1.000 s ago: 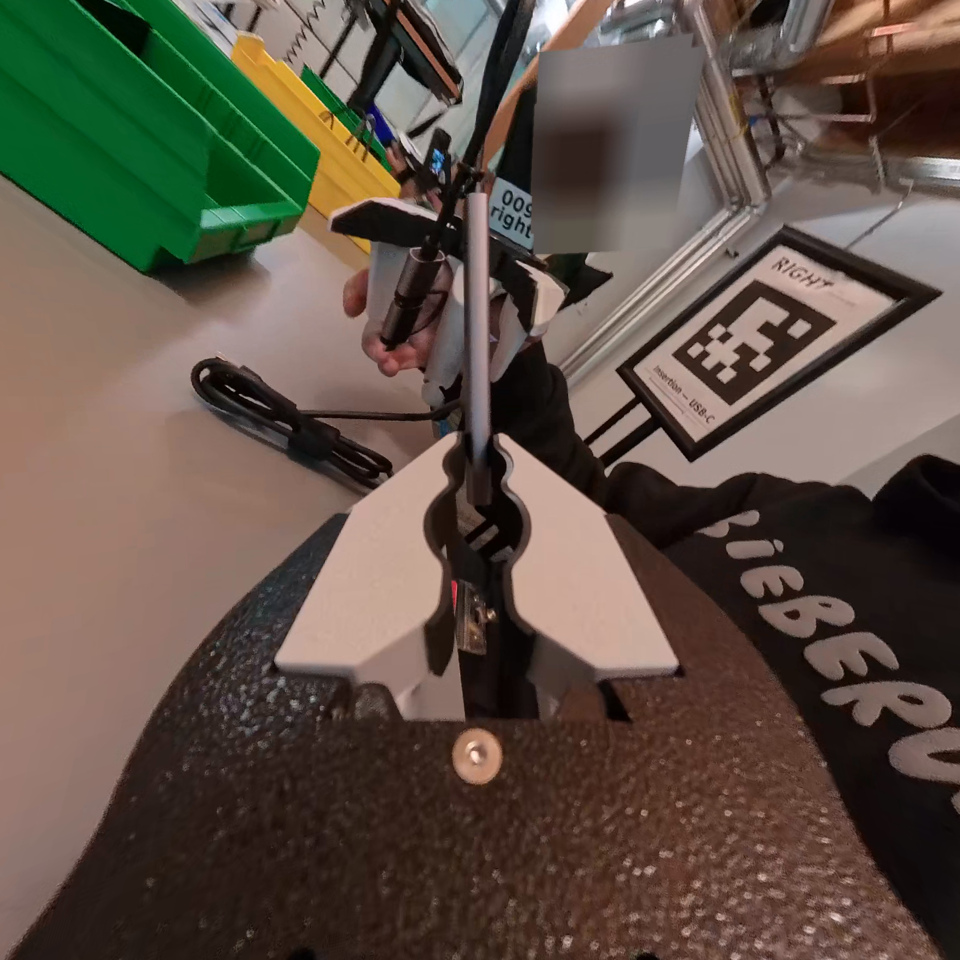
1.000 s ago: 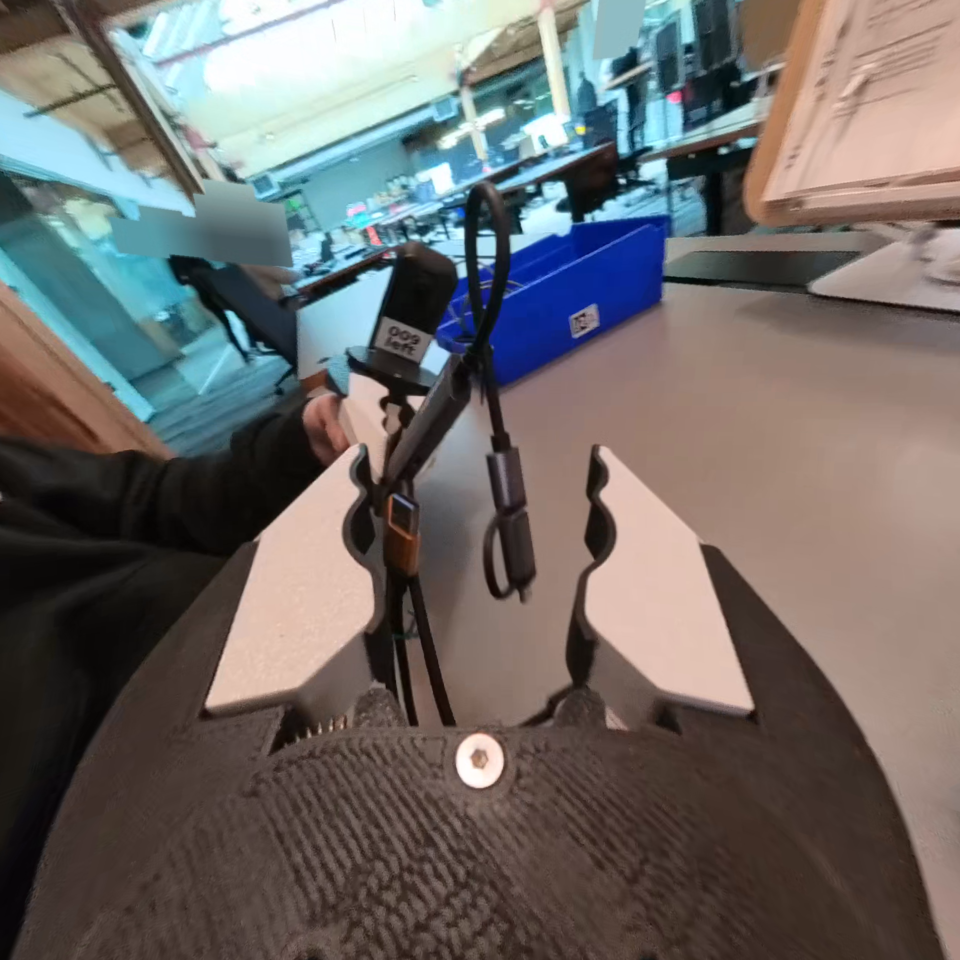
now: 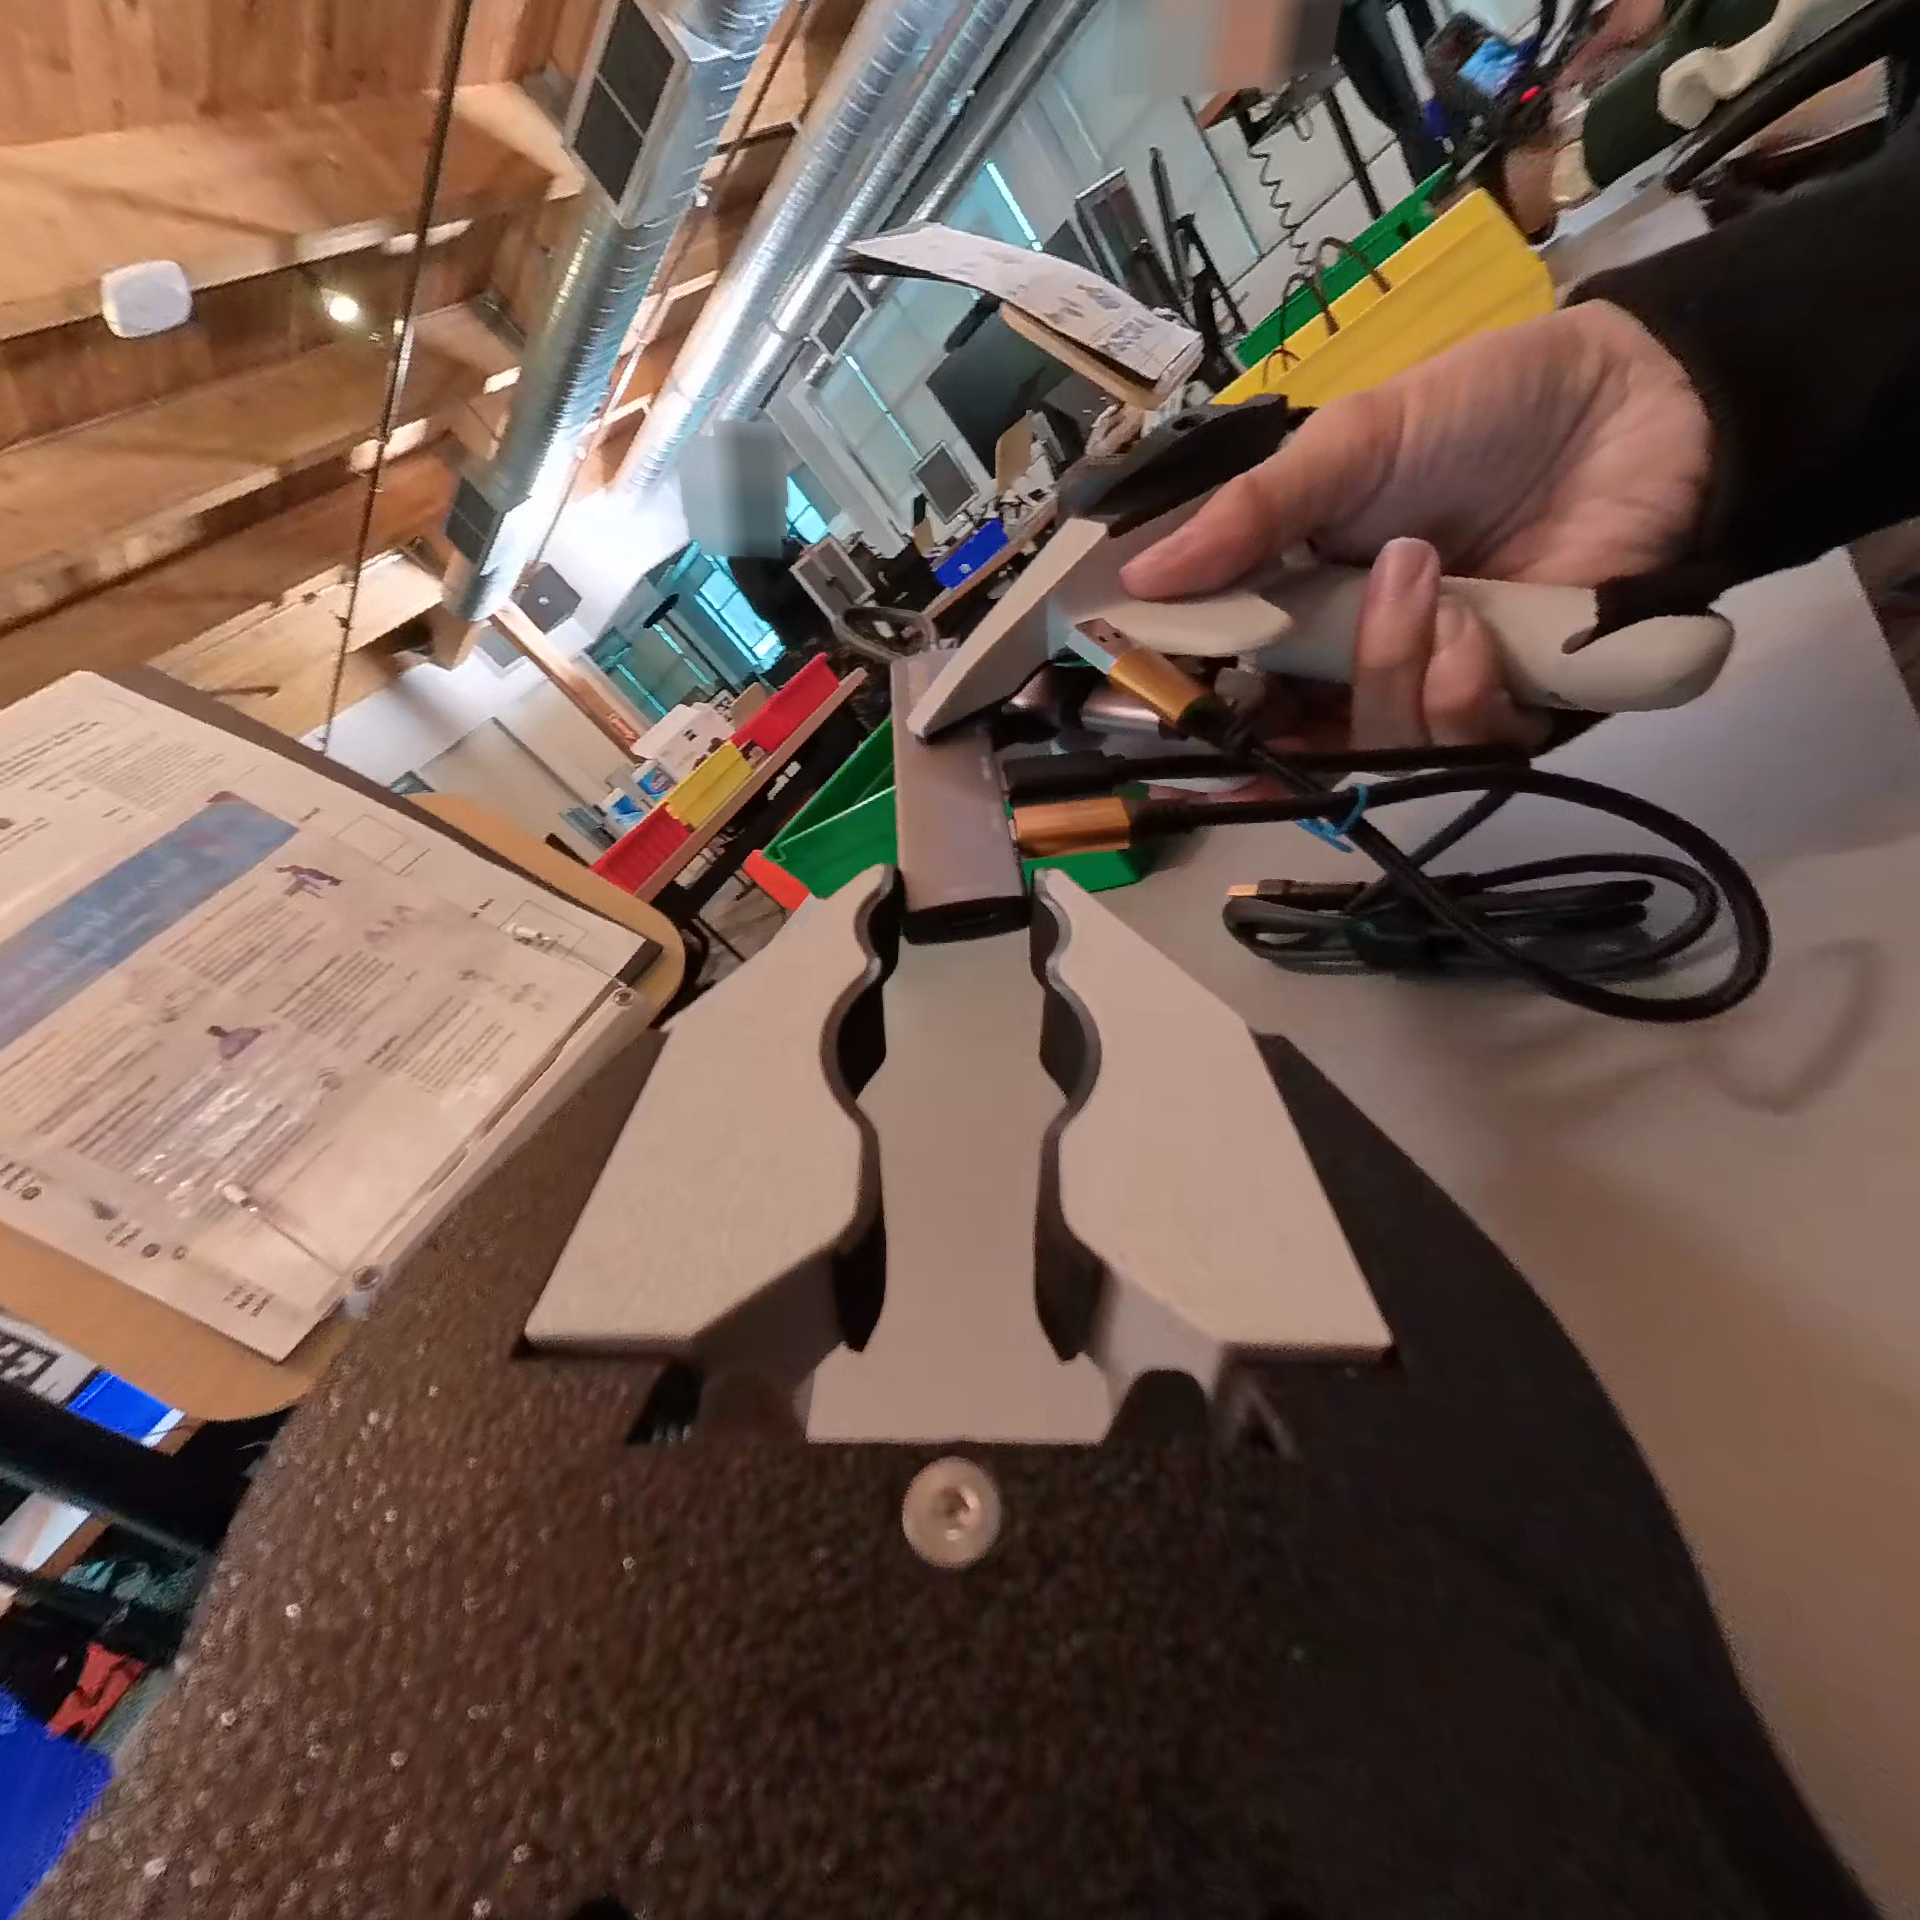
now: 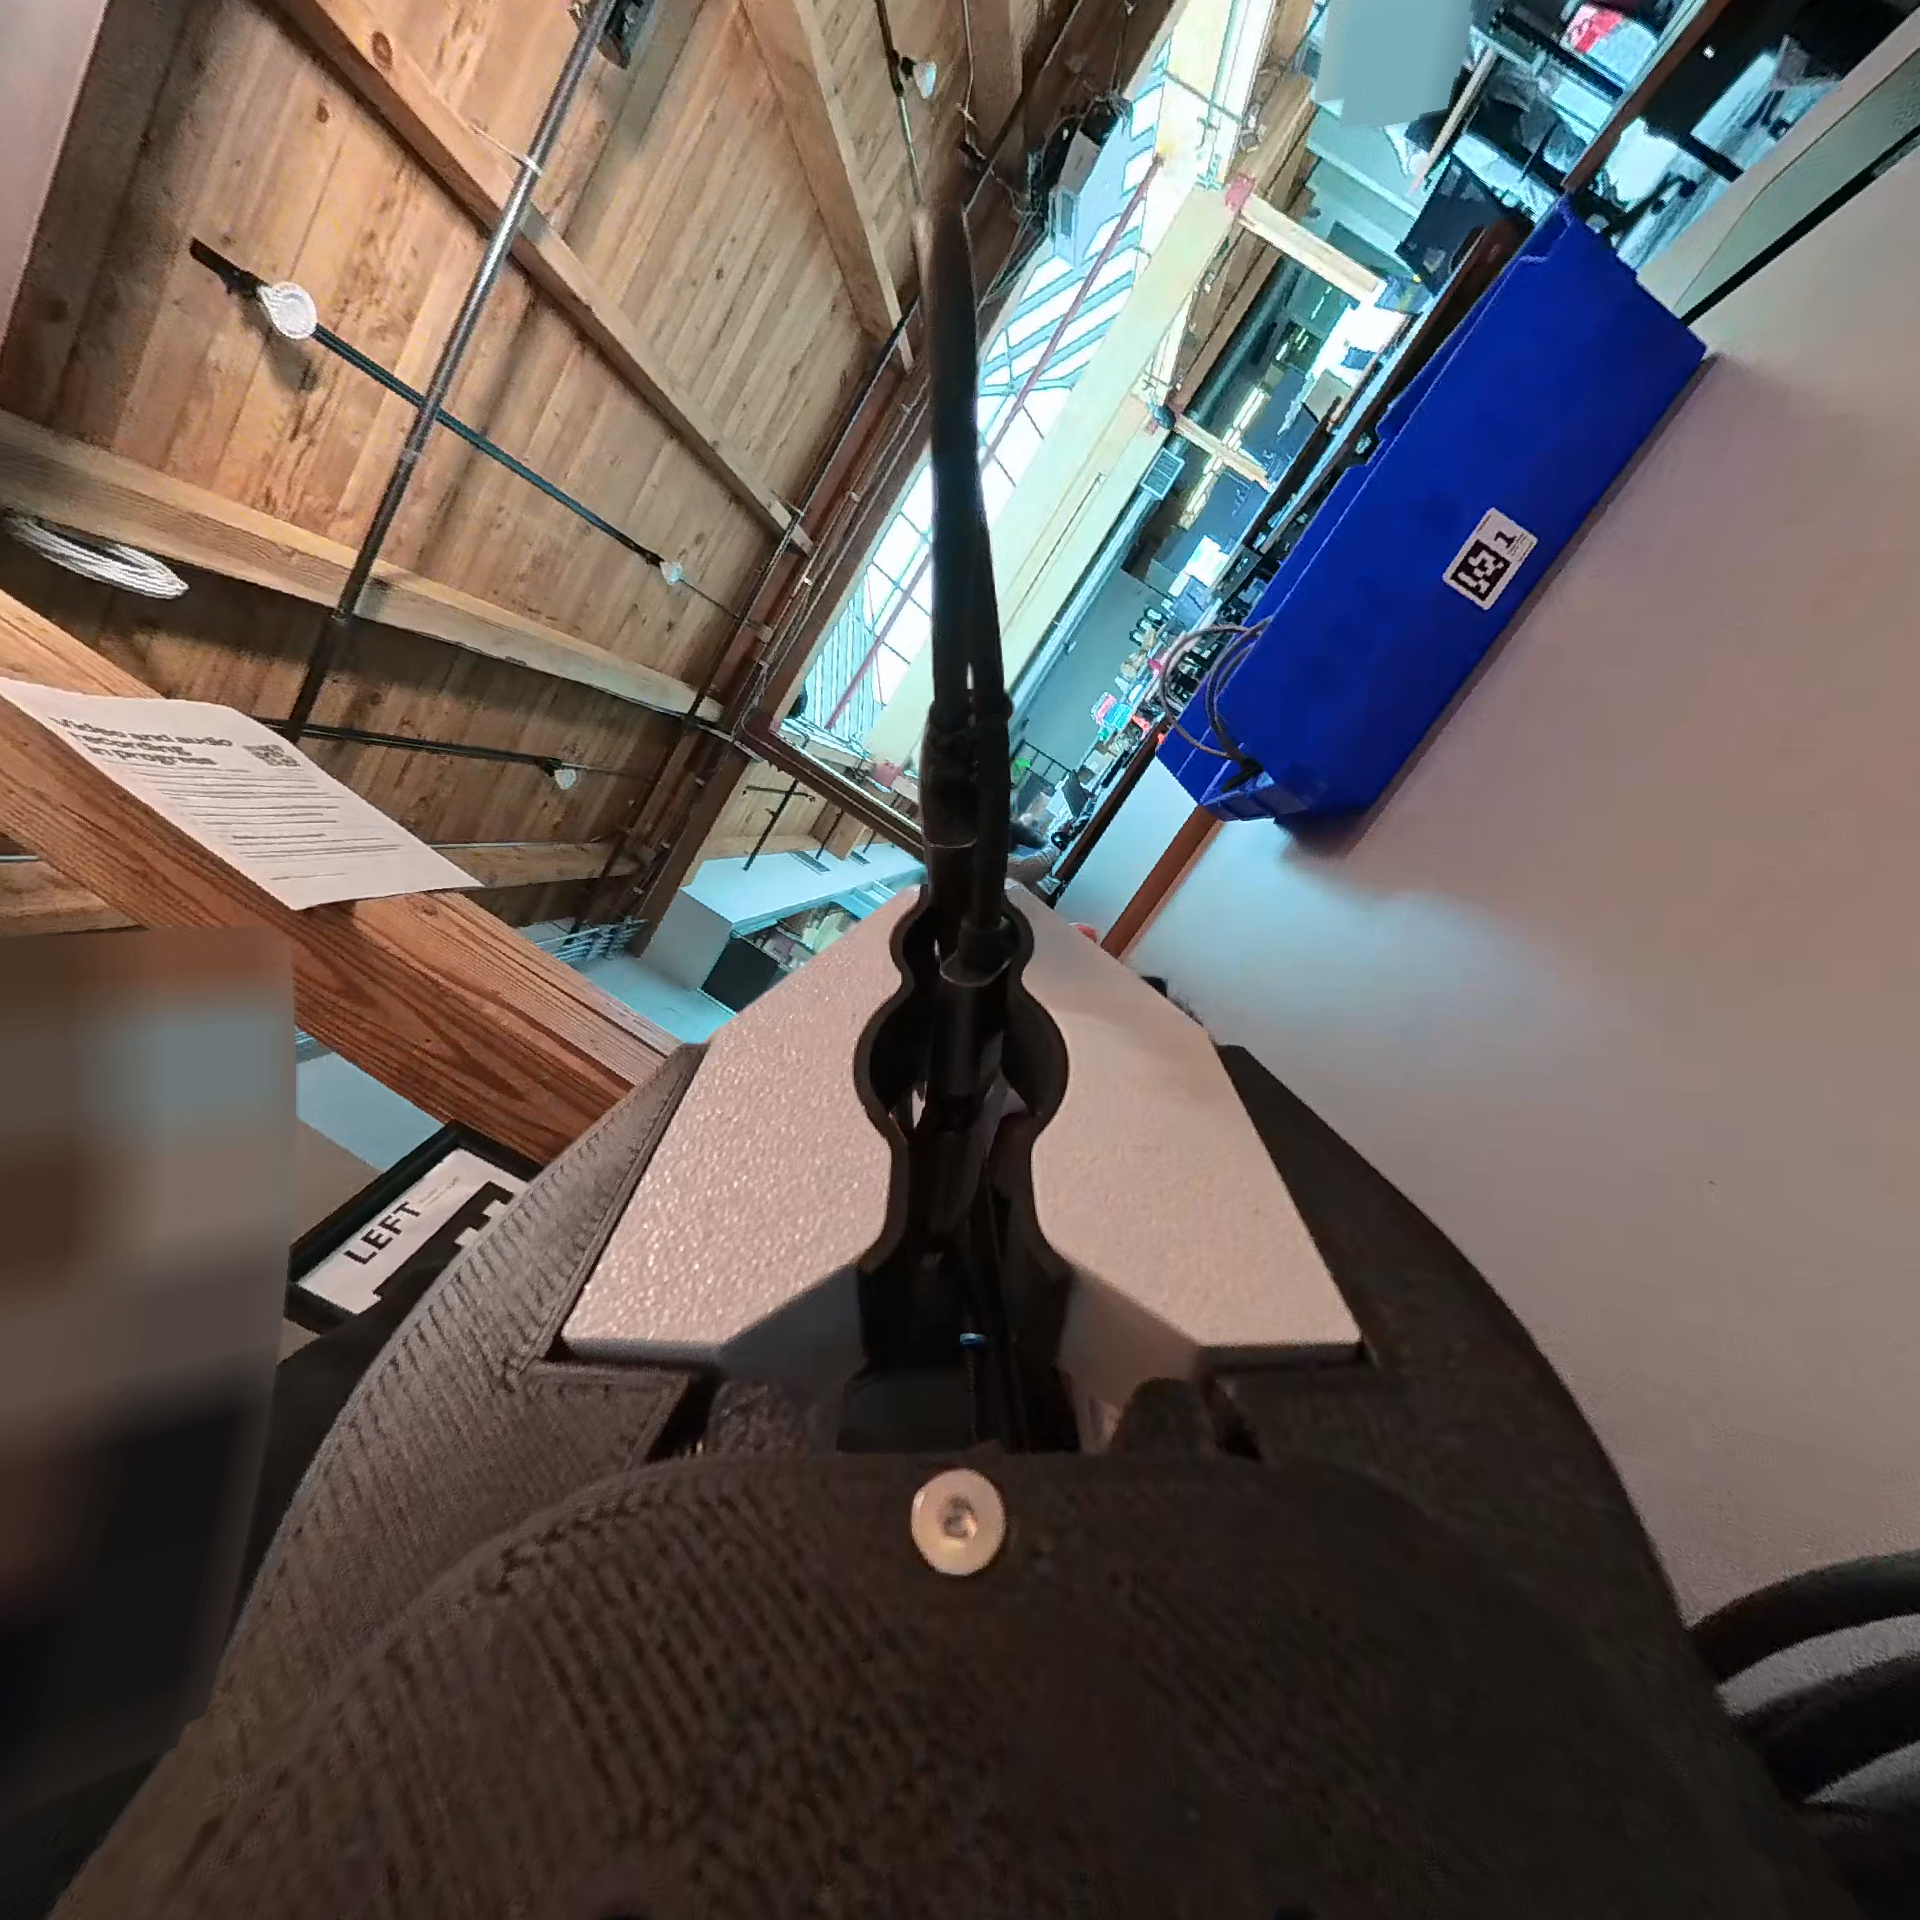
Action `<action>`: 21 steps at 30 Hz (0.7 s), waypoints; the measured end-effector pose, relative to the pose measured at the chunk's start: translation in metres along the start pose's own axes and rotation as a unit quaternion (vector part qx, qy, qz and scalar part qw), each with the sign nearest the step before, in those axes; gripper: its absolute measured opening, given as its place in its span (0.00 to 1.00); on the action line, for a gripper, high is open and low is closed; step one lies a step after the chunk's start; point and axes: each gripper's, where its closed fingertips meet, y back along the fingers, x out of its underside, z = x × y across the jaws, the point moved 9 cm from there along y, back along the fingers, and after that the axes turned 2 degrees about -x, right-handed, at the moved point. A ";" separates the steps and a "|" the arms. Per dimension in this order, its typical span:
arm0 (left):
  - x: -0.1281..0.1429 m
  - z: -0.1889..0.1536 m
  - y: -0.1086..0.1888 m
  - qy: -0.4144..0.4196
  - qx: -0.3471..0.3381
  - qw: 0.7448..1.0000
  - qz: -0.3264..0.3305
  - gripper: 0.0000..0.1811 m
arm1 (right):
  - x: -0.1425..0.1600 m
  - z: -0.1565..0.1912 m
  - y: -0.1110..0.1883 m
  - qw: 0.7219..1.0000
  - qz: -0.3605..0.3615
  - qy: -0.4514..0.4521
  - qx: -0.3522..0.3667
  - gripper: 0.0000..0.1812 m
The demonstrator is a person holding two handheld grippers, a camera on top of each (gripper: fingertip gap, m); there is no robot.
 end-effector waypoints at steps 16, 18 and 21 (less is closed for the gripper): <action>0.020 0.030 0.005 0.147 -0.127 0.977 0.088 0.12 | -0.018 0.049 0.005 0.890 -0.003 0.407 0.203 0.46; 0.024 0.033 0.006 0.155 -0.139 0.974 0.094 0.12 | 0.000 0.061 -0.012 0.829 0.027 0.513 0.221 0.44; 0.027 0.032 0.005 0.144 -0.153 0.972 0.102 0.12 | 0.028 0.056 -0.039 0.765 0.081 0.591 0.243 0.33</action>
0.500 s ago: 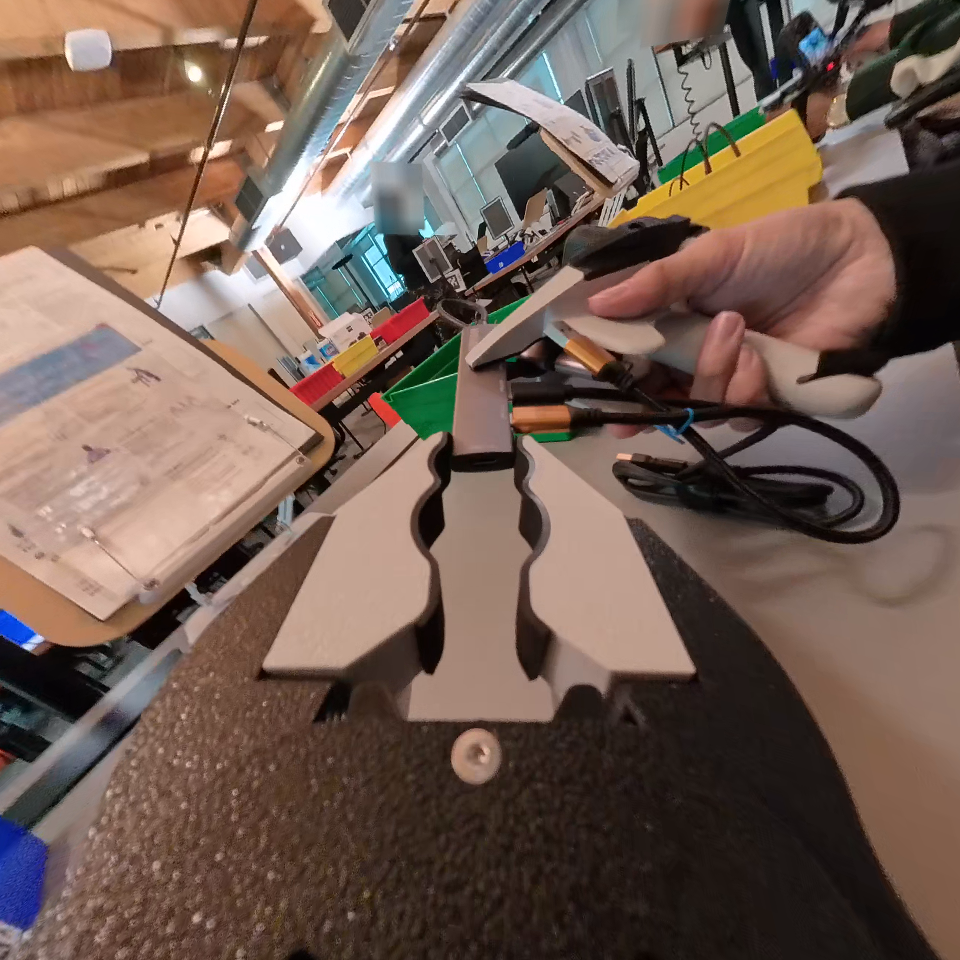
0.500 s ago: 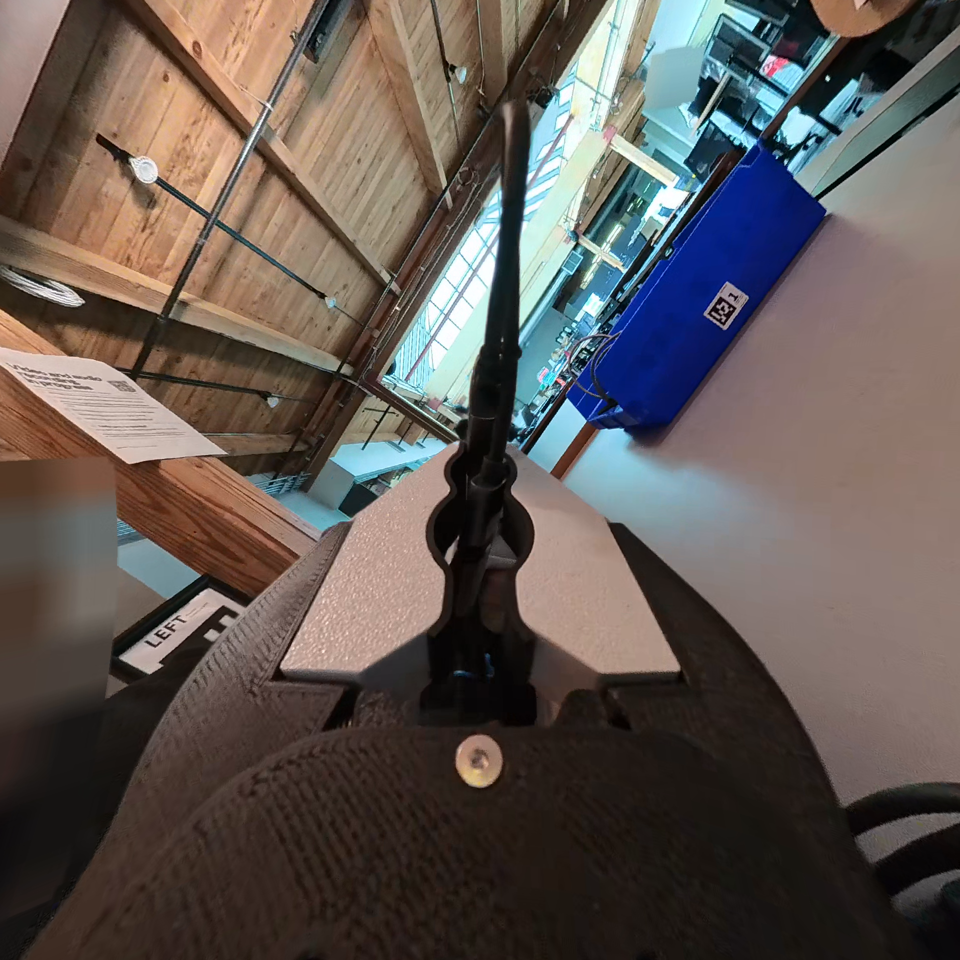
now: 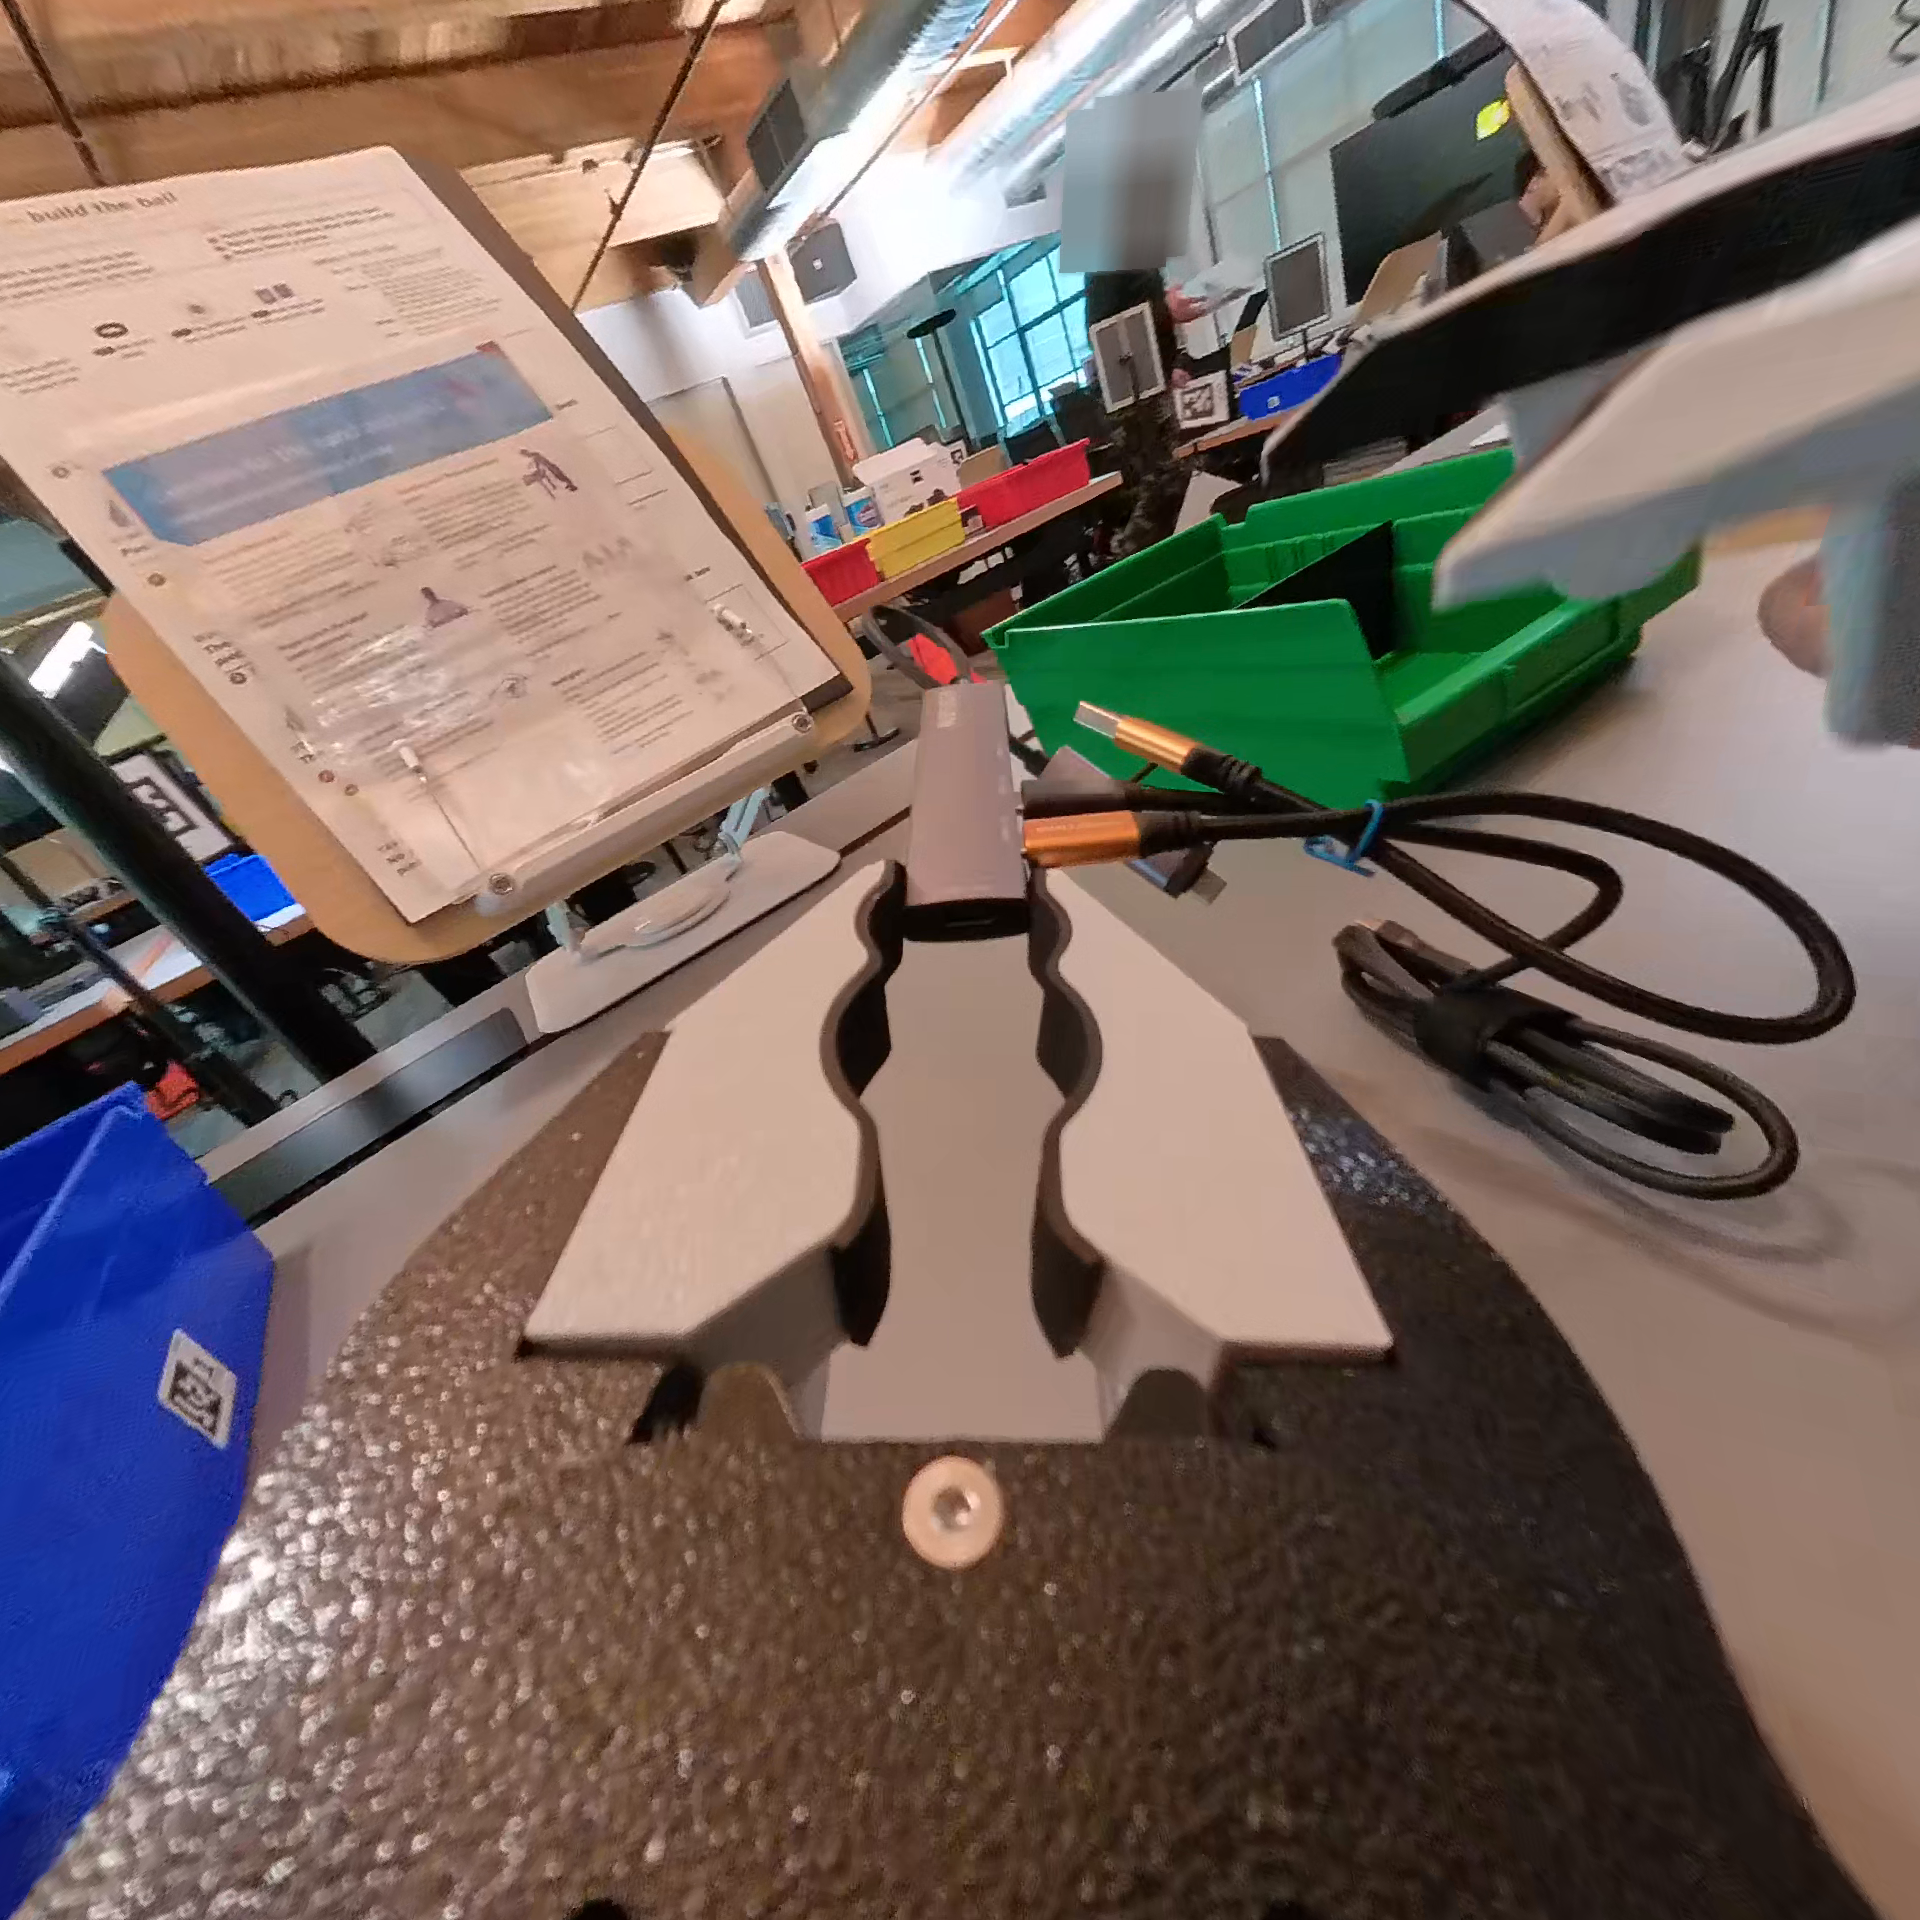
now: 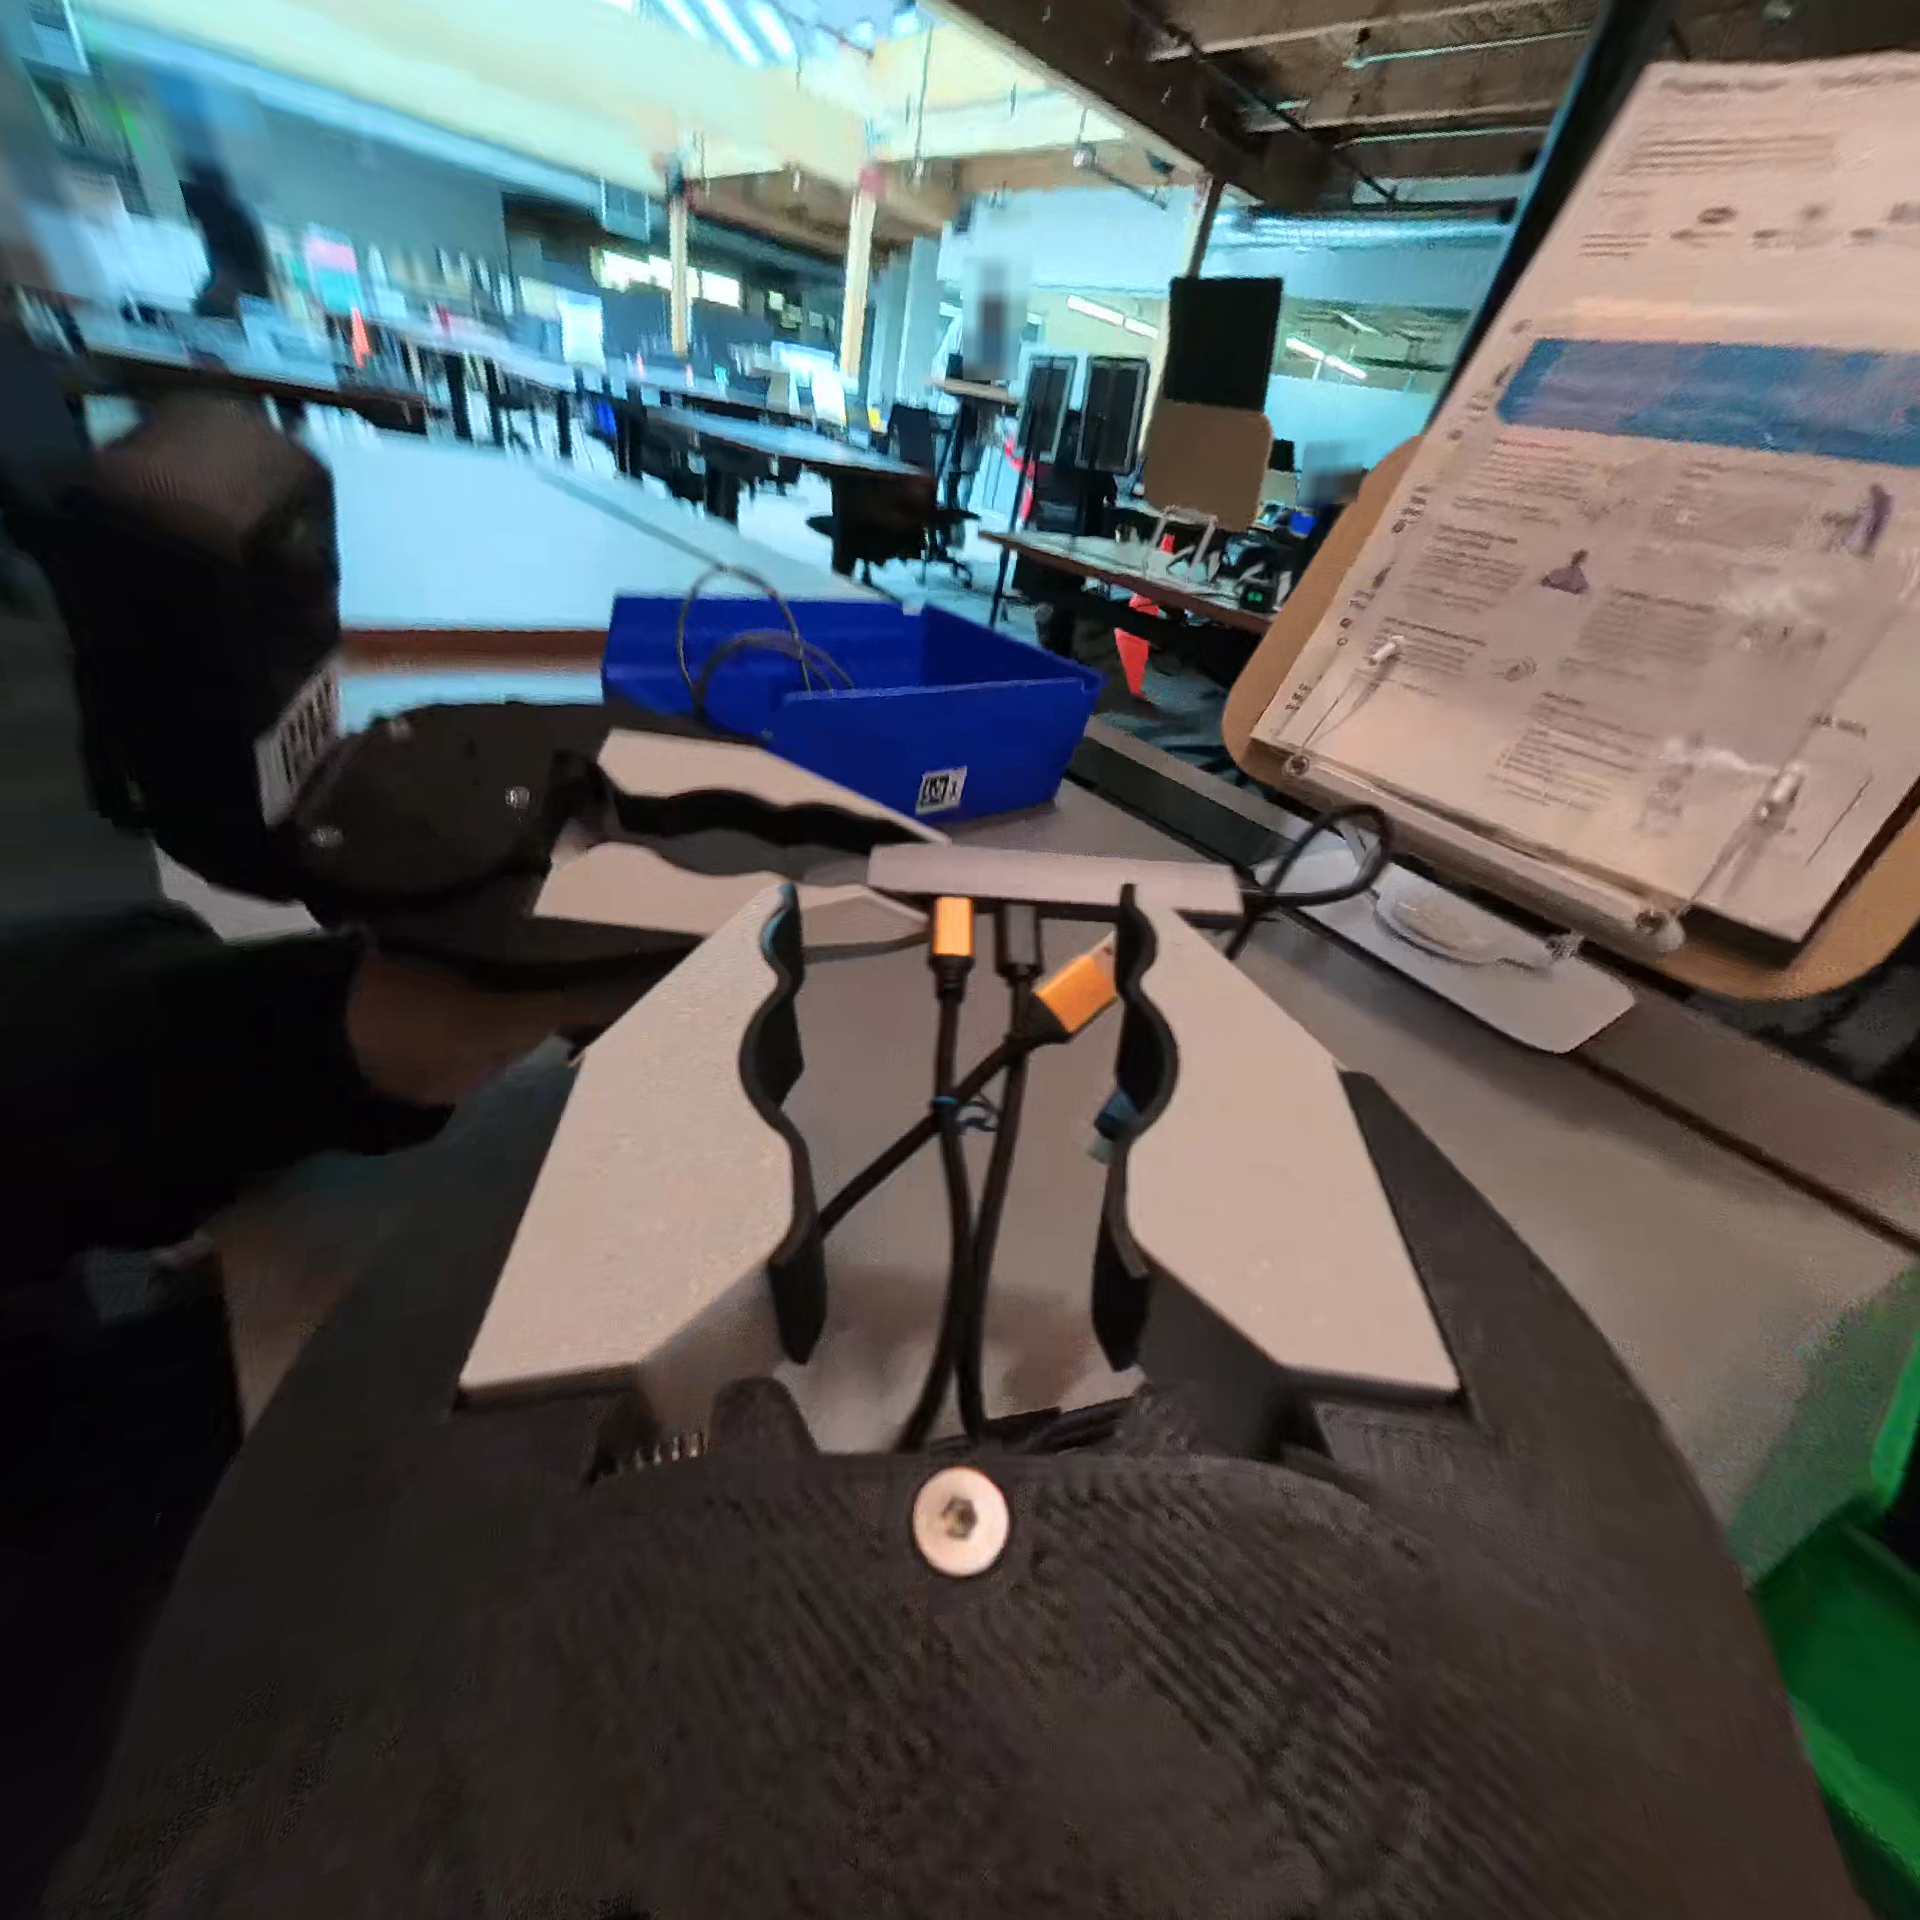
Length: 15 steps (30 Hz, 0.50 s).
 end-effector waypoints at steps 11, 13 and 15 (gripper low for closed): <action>0.005 0.013 -0.007 -0.010 -0.027 1.000 -0.013 0.12 | 0.030 0.006 -0.047 0.996 0.077 0.044 0.030 0.22; 0.003 0.021 -0.011 -0.007 -0.036 0.999 -0.019 0.12 | 0.028 -0.003 -0.053 0.999 0.045 0.008 0.024 0.18; 0.005 0.030 -0.015 -0.001 -0.047 0.999 -0.023 0.12 | 0.028 -0.013 -0.062 0.999 0.014 -0.021 0.026 0.16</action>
